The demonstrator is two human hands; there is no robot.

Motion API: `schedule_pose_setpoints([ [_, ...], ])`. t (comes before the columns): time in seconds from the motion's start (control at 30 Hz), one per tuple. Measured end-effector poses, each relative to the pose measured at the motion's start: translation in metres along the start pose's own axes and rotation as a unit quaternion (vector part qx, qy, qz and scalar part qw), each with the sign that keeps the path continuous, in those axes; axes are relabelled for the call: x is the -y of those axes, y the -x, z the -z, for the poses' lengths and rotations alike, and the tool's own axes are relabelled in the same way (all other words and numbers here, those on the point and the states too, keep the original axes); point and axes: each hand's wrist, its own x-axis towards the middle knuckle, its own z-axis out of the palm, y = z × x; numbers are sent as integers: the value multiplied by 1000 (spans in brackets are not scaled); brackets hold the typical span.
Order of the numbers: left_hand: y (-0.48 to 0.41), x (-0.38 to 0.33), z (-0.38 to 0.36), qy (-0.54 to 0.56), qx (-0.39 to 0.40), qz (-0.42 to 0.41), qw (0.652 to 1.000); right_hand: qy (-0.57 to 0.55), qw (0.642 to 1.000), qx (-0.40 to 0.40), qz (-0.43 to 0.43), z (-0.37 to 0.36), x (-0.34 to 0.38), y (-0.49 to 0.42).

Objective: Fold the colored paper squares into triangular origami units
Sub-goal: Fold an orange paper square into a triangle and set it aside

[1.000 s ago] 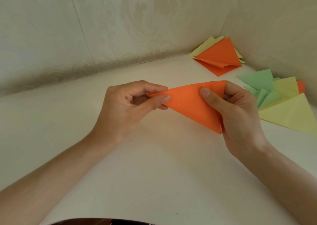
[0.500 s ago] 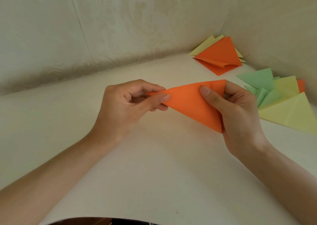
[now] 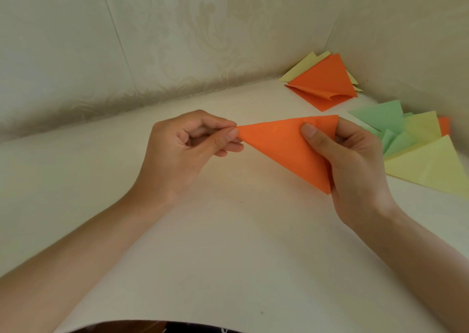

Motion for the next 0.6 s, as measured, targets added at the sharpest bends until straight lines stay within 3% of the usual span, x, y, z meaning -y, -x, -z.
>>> schedule_pose_setpoints([
  [0.1,0,4,4,-87,10,-20,996,48,998,-9,30,0,-2,0],
  [0.17,3,5,4,-228,36,-101,968,98,993,6,59,-1,-4,2],
  [0.23,6,3,1,-289,61,-158,942,117,990,39,72,-4,-2,6],
  [0.4,12,2,-5,-269,110,-181,940,111,986,116,42,-10,0,14],
  [0.6,11,4,-4,-257,121,-178,942,91,988,120,44,-9,-1,14],
])
